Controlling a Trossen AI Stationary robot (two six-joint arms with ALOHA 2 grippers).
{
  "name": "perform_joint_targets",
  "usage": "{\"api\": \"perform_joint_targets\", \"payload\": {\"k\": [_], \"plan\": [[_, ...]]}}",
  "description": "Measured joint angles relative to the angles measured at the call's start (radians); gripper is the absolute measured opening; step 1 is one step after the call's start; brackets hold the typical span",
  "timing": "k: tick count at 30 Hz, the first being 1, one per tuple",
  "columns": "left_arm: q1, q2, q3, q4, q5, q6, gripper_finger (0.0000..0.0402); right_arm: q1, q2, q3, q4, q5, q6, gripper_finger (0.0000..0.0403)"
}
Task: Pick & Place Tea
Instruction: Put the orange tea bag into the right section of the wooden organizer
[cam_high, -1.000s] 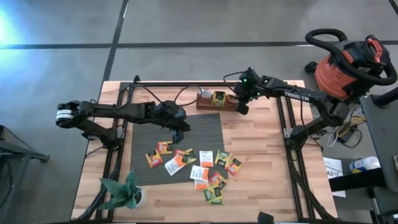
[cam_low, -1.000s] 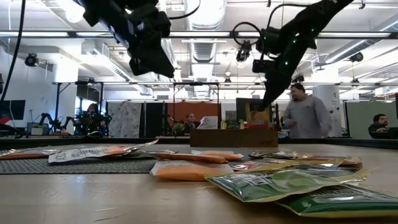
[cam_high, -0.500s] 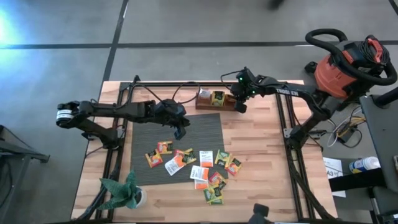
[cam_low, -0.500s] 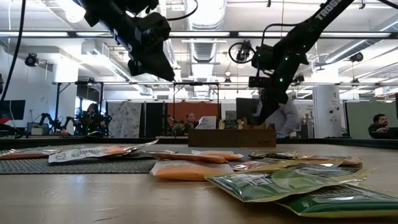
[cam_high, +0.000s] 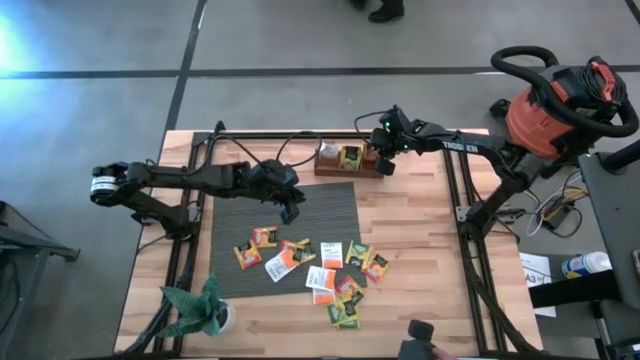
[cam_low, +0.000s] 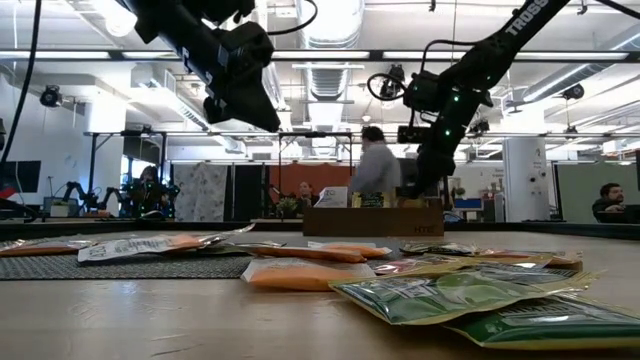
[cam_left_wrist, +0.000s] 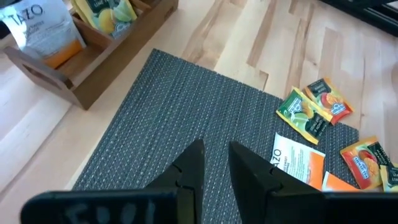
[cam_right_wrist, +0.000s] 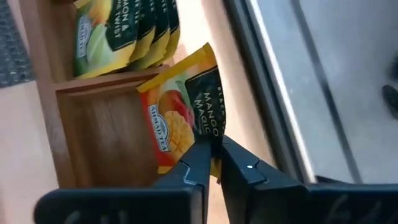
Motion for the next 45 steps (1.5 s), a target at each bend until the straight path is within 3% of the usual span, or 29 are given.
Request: {"api": "perform_joint_targets", "payload": {"k": [10,17,20,25,30,33,38,42,45], "plan": [[0.000,0.000,-0.042,0.016,0.000,-0.037,0.0069,0.000,0.000,0.000,0.025,0.002,-0.045,0.0094],[0.000,0.000,-0.043,0.019,0.001,-0.043,0.0069,0.000,-0.002,0.000,0.025,0.001,-0.030,0.0118],[0.000,-0.001,-0.043,0.019,0.001,-0.039,0.0069,0.000,-0.026,0.000,0.024,0.001,0.045,0.0122],[0.000,-0.003,-0.043,0.015,0.001,-0.039,0.0069,0.006,-0.117,0.000,-0.056,-0.013,0.317,0.0120],[0.000,-0.003,-0.045,0.007,0.002,-0.022,0.0069,0.035,-0.185,-0.006,-0.276,-0.259,0.528,0.0113],[0.000,-0.003,-0.045,0.008,0.008,-0.009,0.0069,0.103,-0.203,-0.038,-0.361,-0.378,0.652,0.0108],[0.000,0.016,-0.045,0.078,0.107,-0.004,0.0069,0.330,-0.224,-0.138,-0.374,-0.399,0.921,0.0101],[-0.004,0.075,-0.045,0.210,0.303,0.024,0.0069,0.558,-0.233,-0.209,-0.342,-0.279,1.194,0.0098],[-0.021,0.149,-0.045,0.326,0.358,0.024,0.0069,0.712,-0.250,-0.250,-0.286,-0.215,1.422,0.0099]]}}
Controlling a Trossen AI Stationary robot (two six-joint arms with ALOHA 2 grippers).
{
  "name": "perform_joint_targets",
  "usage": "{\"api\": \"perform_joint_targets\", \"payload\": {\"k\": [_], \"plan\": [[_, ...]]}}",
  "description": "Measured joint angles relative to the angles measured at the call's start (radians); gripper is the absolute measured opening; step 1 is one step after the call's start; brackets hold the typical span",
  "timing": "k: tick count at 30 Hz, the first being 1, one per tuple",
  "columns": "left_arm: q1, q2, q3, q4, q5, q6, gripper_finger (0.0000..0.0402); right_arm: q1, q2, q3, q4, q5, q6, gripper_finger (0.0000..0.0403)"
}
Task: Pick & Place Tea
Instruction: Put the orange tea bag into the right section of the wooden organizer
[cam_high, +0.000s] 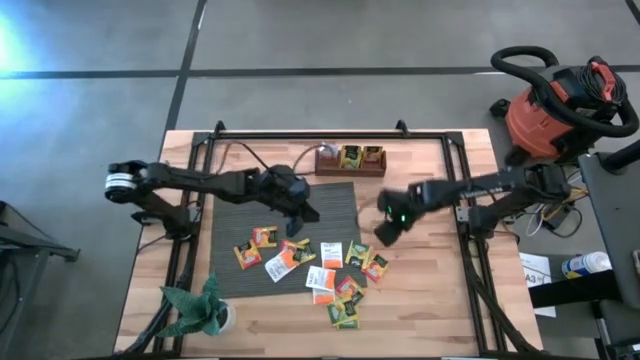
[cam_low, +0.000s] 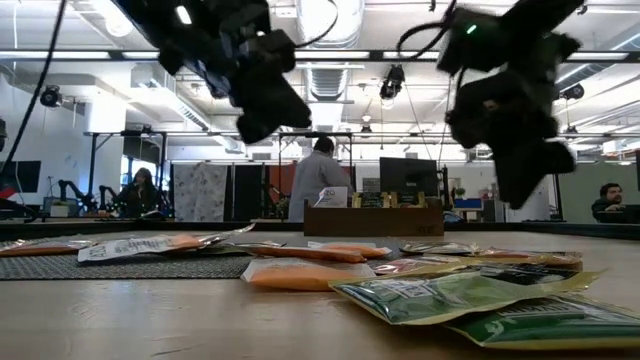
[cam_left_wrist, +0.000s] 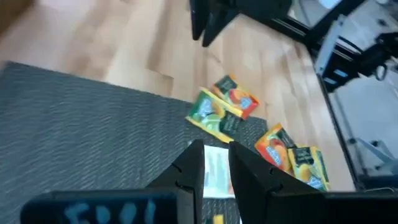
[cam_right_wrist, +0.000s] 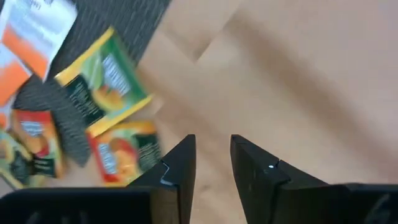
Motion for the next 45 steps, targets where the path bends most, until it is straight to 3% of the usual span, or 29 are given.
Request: {"api": "perform_joint_targets", "payload": {"k": [5,11,17,22,28,38,45], "plan": [[-0.067,0.153,0.064,0.066,0.065,-0.019,0.0069,0.198,-0.037,-0.068,0.121,0.049,0.338,0.0098],[-0.165,0.321,0.201,0.067,0.050,-0.018,0.0069,0.330,-0.061,-0.122,0.137,0.130,0.560,0.0107],[-0.215,0.494,0.401,0.070,0.023,-0.080,0.0069,0.392,-0.045,-0.129,0.151,0.133,0.567,0.0124],[-0.250,0.649,0.587,0.040,0.027,-0.098,0.0069,0.421,-0.036,-0.145,0.199,0.209,0.551,0.0132],[-0.273,0.777,0.744,-0.170,0.034,-0.105,0.0069,0.426,-0.039,-0.161,0.254,0.237,0.546,0.0132],[-0.277,0.819,0.737,-0.153,-0.029,-0.131,0.0069,0.468,-0.039,-0.203,0.268,0.307,0.600,0.0132],[-0.274,0.813,0.735,-0.138,-0.043,-0.149,0.0069,0.469,-0.036,-0.256,0.404,0.312,0.625,0.0132]]}}
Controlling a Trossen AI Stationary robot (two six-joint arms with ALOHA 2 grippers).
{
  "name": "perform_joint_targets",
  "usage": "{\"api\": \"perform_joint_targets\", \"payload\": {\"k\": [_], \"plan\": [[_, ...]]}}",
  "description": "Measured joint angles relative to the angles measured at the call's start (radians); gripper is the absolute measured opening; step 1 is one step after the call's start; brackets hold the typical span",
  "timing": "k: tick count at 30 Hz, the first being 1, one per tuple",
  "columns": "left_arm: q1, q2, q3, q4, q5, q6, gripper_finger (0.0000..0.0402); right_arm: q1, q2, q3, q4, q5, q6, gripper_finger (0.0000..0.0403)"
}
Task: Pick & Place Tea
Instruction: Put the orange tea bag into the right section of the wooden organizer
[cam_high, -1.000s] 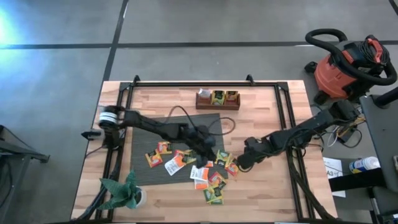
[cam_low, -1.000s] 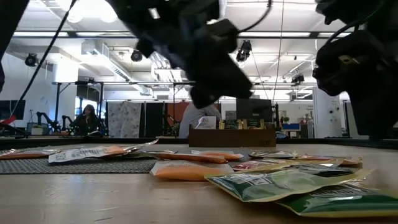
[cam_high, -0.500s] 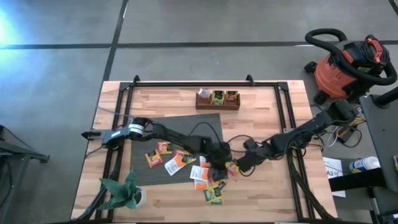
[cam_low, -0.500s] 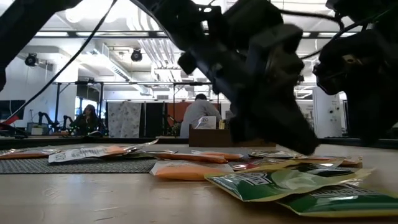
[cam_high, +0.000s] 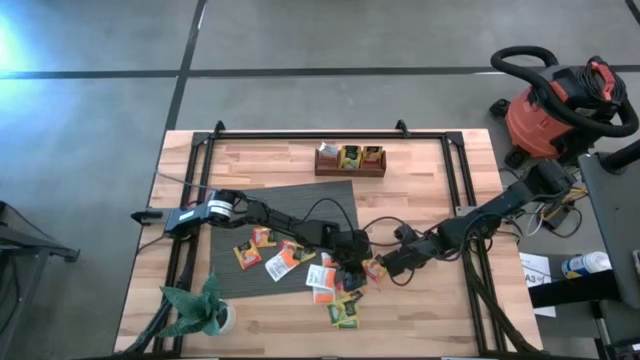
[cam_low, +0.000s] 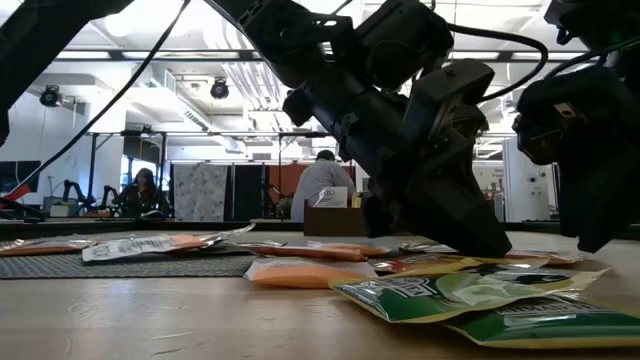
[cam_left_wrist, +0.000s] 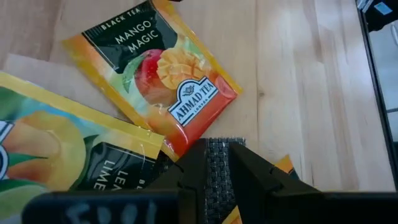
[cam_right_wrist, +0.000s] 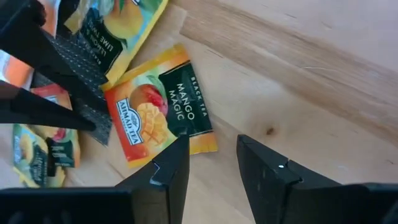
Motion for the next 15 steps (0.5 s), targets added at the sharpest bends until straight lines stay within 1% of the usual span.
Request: {"api": "perform_joint_targets", "payload": {"k": [7,15], "plan": [[-0.012,-0.054,-0.003,0.006,-0.008,0.019,0.0069,0.000,0.000,-0.014,0.021,0.001,0.003,0.0132],[-0.006,-0.024,-0.002,0.044,-0.030,0.026,0.0069,0.000,0.000,-0.014,0.024,0.006,0.000,0.0132]]}}
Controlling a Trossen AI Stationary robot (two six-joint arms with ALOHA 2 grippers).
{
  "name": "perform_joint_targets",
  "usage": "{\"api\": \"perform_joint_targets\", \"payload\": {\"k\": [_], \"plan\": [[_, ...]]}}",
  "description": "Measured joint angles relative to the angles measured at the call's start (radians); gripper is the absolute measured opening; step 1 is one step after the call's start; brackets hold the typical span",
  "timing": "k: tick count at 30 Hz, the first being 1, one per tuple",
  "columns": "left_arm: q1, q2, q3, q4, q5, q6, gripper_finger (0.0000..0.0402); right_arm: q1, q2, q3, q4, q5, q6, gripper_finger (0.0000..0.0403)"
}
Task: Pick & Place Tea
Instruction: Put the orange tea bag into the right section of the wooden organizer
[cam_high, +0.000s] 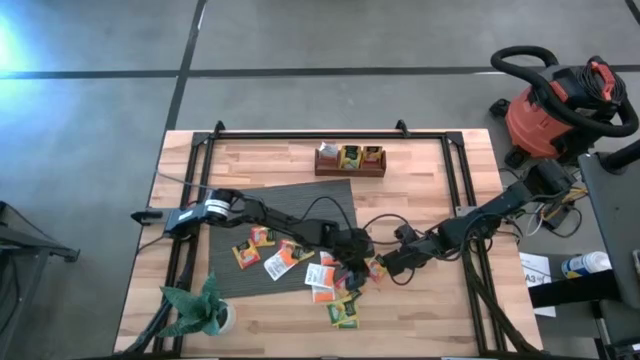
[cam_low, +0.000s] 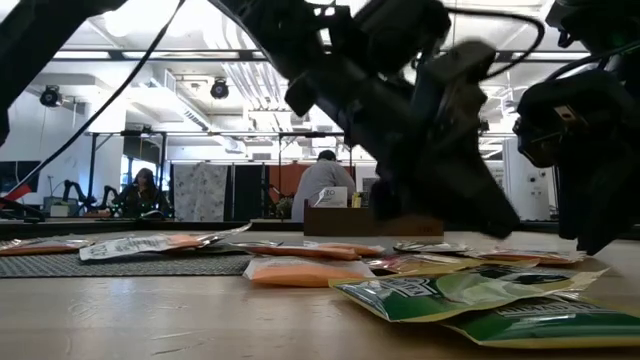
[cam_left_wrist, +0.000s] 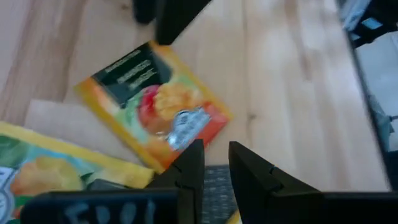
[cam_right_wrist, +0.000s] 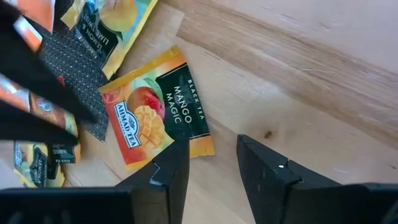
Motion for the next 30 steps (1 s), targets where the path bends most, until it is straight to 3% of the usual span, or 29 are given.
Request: {"api": "perform_joint_targets", "payload": {"k": [17,25,30], "plan": [[0.018,0.057,-0.002,0.061,0.005,-0.029,0.0069,-0.001,0.012,-0.001,0.025,-0.001,-0.048,0.0128],[0.021,0.058,-0.005,0.065,-0.040,-0.025,0.0069,-0.002,0.013,-0.001,0.074,0.000,-0.101,0.0064],[0.022,0.040,-0.007,0.052,-0.052,-0.030,0.0069,-0.003,0.004,0.004,0.062,0.059,-0.118,0.0021]]}}
